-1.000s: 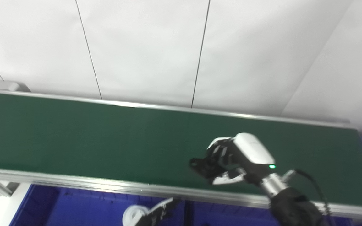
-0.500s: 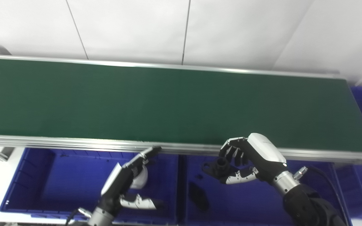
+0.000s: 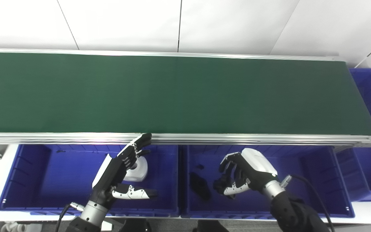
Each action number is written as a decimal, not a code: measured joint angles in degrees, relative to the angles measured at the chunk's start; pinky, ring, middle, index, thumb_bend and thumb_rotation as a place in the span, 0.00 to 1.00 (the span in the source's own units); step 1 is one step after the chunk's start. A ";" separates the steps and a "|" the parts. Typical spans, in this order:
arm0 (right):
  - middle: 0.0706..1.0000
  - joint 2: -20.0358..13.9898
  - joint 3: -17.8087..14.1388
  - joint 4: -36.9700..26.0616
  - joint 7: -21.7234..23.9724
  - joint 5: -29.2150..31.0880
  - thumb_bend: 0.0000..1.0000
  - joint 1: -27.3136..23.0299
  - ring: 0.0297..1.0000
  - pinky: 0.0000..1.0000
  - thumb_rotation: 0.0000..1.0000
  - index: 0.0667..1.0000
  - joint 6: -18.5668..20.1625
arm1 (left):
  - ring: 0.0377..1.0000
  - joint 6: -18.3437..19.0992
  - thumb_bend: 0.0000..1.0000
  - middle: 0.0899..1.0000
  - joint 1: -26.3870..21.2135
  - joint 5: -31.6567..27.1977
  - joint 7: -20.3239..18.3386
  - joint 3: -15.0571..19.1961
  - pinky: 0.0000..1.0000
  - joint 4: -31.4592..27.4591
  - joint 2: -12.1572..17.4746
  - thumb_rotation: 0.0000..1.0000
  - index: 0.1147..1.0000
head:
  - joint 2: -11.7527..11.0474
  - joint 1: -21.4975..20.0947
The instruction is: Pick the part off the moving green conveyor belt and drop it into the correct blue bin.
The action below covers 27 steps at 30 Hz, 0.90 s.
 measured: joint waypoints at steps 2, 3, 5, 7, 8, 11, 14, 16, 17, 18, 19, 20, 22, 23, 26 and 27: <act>0.46 -0.12 0.94 2.03 -0.68 -0.23 0.54 -0.42 0.51 0.35 0.00 0.63 -0.15 | 0.90 -0.01 0.84 0.91 0.00 0.00 -0.06 0.18 0.84 0.08 -0.15 0.24 0.87 | -0.52 0.17; 0.59 -0.08 1.02 2.77 -0.96 0.21 0.62 -0.56 0.63 0.45 0.01 0.72 -0.23 | 0.90 -0.01 0.84 0.91 -0.02 0.00 -0.08 0.24 0.83 0.11 -0.29 0.24 0.87 | -0.61 0.18; 0.76 -0.12 0.94 3.12 -1.51 1.06 0.69 -0.63 0.75 0.59 0.06 0.77 -0.36 | 0.90 -0.03 0.85 0.91 -0.03 0.01 -0.11 0.41 0.83 0.19 -0.82 0.24 0.86 | -0.79 0.35; 0.89 -0.47 0.98 3.07 -1.62 1.82 0.75 -0.76 0.87 0.75 0.17 0.84 -0.82 | 0.91 -0.04 0.85 0.91 -0.06 0.01 -0.16 0.45 0.84 0.36 -1.40 0.24 0.86 | -0.97 0.62; 0.92 -0.78 0.97 2.97 -1.76 2.42 0.77 -0.74 0.91 0.79 0.22 0.85 -1.65 | 0.91 -0.05 0.85 0.91 -0.08 0.02 -0.29 0.44 0.84 0.47 -1.53 0.24 0.86 | -0.97 0.79; 0.98 -1.24 -0.01 0.42 -3.14 4.14 0.78 0.40 0.97 0.90 0.34 0.90 -3.09 | 0.91 -0.07 0.85 0.91 -0.05 0.01 -1.01 0.74 0.83 0.72 -1.49 0.23 0.86 | -1.14 1.14; 1.00 -1.24 -1.52 -5.24 -4.07 7.58 0.79 2.91 0.99 0.91 0.38 0.92 -4.05 | 0.90 -0.09 0.85 0.91 0.06 -0.03 -1.30 0.98 0.82 0.82 -1.52 0.22 0.87 | -1.23 1.67; 1.00 -1.01 -2.28 -7.71 -4.25 10.56 0.79 4.79 0.96 0.85 0.42 0.94 -4.61 | 0.90 -0.18 0.84 0.92 0.00 -0.02 -1.63 1.01 0.82 0.86 -1.55 0.22 0.87 | -1.32 2.02; 1.00 -0.87 -2.71 -8.47 -4.30 12.20 0.79 5.50 0.96 0.83 0.44 0.96 -5.15 | 0.90 -0.21 0.84 0.92 0.00 -0.01 -1.83 1.05 0.82 0.86 -1.56 0.22 0.87 | -1.41 2.28; 1.00 -0.71 -3.22 -9.66 -4.33 13.91 0.78 6.69 0.95 0.82 0.47 0.97 -5.83 | 0.90 -0.25 0.84 0.92 0.02 -0.02 -1.99 1.11 0.81 0.86 -1.57 0.21 0.87 | -1.49 2.55; 1.00 -0.63 -3.49 -11.09 -4.39 15.59 0.77 7.92 0.95 0.83 0.47 0.99 -6.75 | 0.90 -0.25 0.84 0.92 0.07 -0.01 -2.09 1.18 0.81 0.86 -1.56 0.21 0.86 | -1.67 2.64; 1.00 -0.57 -3.59 -12.11 -4.53 17.11 0.77 8.85 0.95 0.83 0.47 0.99 -7.92 | 0.89 -0.25 0.84 0.92 0.11 0.01 -2.23 1.27 0.81 0.86 -1.56 0.21 0.86 | -1.67 2.64; 1.00 -0.35 -3.62 -13.19 -4.99 19.42 0.77 10.39 0.95 0.84 0.50 1.00 -10.32 | 0.90 -0.25 0.85 0.92 0.19 0.02 -2.27 1.36 0.82 0.85 -1.56 0.22 0.86 | -2.54 3.51; 1.00 -0.09 -3.60 -13.74 -5.08 20.34 0.78 11.18 0.95 0.84 0.51 1.00 -10.85 | 0.90 -0.25 0.85 0.91 0.23 0.05 -2.27 1.41 0.82 0.85 -1.56 0.22 0.86 | -2.55 3.52; 0.99 1.18 -3.39 -13.99 -5.50 22.73 0.78 12.70 0.94 0.85 0.49 1.00 -13.04 | 0.90 -0.26 0.85 0.92 0.43 0.25 -2.27 1.51 0.82 0.85 -1.56 0.22 0.87 | -3.25 4.39; 0.99 1.72 -3.02 -13.88 -5.81 22.92 0.79 12.91 0.94 0.84 0.49 1.00 -13.86 | 0.91 -0.26 0.84 0.92 0.54 0.28 -2.27 1.51 0.82 0.86 -1.56 0.22 0.87 | -3.34 4.57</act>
